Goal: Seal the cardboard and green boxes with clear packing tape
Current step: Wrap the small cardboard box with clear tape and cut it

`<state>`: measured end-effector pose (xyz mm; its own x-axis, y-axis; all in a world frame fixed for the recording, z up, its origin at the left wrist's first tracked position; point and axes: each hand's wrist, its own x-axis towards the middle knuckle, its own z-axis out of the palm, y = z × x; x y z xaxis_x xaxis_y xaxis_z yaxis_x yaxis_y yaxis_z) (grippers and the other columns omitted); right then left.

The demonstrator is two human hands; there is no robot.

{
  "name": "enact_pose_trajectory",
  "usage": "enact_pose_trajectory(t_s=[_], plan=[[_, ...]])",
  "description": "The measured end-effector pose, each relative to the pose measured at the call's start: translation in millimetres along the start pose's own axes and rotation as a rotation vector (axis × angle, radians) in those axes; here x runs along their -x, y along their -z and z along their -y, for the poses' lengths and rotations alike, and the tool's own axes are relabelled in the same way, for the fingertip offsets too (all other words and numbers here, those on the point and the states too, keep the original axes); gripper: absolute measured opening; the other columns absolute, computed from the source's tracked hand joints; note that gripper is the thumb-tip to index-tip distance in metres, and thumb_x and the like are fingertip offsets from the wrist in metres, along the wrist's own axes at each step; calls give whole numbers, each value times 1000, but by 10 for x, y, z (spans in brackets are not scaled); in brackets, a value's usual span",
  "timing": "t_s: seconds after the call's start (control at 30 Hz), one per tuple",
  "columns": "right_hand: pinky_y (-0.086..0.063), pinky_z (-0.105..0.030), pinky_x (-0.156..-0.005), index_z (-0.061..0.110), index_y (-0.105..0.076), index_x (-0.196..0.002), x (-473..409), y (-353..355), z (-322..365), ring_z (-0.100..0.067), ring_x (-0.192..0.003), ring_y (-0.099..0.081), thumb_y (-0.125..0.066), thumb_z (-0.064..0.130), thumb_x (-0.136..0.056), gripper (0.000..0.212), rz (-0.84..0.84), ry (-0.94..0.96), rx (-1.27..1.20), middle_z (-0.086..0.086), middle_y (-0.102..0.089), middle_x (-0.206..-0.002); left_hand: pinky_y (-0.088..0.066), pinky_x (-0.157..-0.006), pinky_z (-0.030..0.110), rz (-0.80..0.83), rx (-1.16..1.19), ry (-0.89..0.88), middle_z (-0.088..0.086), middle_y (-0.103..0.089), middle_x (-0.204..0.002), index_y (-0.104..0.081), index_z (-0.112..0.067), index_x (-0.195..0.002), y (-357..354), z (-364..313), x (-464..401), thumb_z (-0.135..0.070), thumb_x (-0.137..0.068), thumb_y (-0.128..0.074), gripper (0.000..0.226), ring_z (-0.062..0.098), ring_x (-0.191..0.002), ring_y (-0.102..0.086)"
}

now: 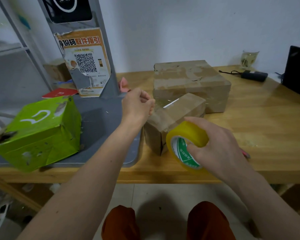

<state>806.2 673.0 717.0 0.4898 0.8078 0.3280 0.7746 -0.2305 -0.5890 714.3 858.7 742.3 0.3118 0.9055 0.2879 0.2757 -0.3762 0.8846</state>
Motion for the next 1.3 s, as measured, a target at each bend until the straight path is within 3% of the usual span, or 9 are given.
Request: enact_pose_trajectory(t_s=[0.17,0.5,0.67,0.77,0.87,1.0,1.1,1.2,1.3], plan=[[-51,-35,-84,39,-43,-139,-57,-26,49,-17,-101,-54,-70,23,-80,67,61,-26,46,2,-59,-117,-59,-76,41,-20,-119,-20,6,-70,-78,-59,-20,-75,-46,129,-62,-10,-86,-72,20,20,-76,-69],[-42,-25,-77,40,-41,-139,-150,-25,80,-11,-92,-46,-69,28,-81,66,92,7,88,5,-57,-110,-47,-72,24,-60,-227,-40,-11,-57,-74,-62,-17,-85,-45,187,-119,-16,-88,-70,9,6,-74,-56],[-51,-33,-83,40,-36,-141,-188,-55,123,-15,-98,-53,-67,29,-83,66,143,-9,88,3,-55,-109,-39,-76,22,-38,-245,56,-5,-60,-90,-59,-18,-91,-138,320,-110,-19,-89,-67,8,16,-96,-60],[-49,-31,-81,40,-39,-139,-188,-66,113,-16,-97,-52,-67,29,-83,63,141,-20,91,3,-56,-108,-38,-88,25,8,-153,193,4,-45,-128,-51,-24,-125,-140,423,-169,-20,-86,-71,44,22,-121,-47],[-50,-32,-79,40,-42,-138,-191,-65,85,-17,-94,-53,-67,27,-82,63,139,-26,85,2,-58,-105,-40,-94,28,46,-61,322,10,-35,-140,-36,-27,-143,-92,549,-217,-12,-85,-72,70,27,-125,-45],[-53,-35,-80,40,-41,-138,-189,-62,82,-17,-94,-55,-67,27,-82,63,151,-17,69,2,-57,-106,-49,-86,17,-152,38,34,0,-63,-116,-59,-13,-125,-81,583,56,4,-91,-57,38,16,-108,-62],[-52,-31,-78,40,-40,-139,-198,-61,58,-14,-92,-52,-67,26,-83,64,157,-9,51,4,-54,-106,-52,-93,26,97,-46,-173,-5,-68,-117,-66,-18,-125,-50,515,270,-16,-96,-58,30,8,-107,-62],[-45,-25,-72,40,-40,-139,-203,-57,35,-14,-89,-52,-67,24,-83,64,160,-5,57,5,-53,-103,-45,-92,26,311,-307,-168,-8,-63,-120,-59,-20,-133,3,435,264,-31,-99,-53,36,10,-112,-55],[-47,-29,-73,40,-42,-138,-192,-55,30,-15,-87,-53,-67,22,-82,64,156,-9,50,4,-54,-101,-38,-66,24,442,-408,-62,-11,-60,-90,-63,-25,-96,46,330,146,-36,-101,-46,21,15,-94,-56]])
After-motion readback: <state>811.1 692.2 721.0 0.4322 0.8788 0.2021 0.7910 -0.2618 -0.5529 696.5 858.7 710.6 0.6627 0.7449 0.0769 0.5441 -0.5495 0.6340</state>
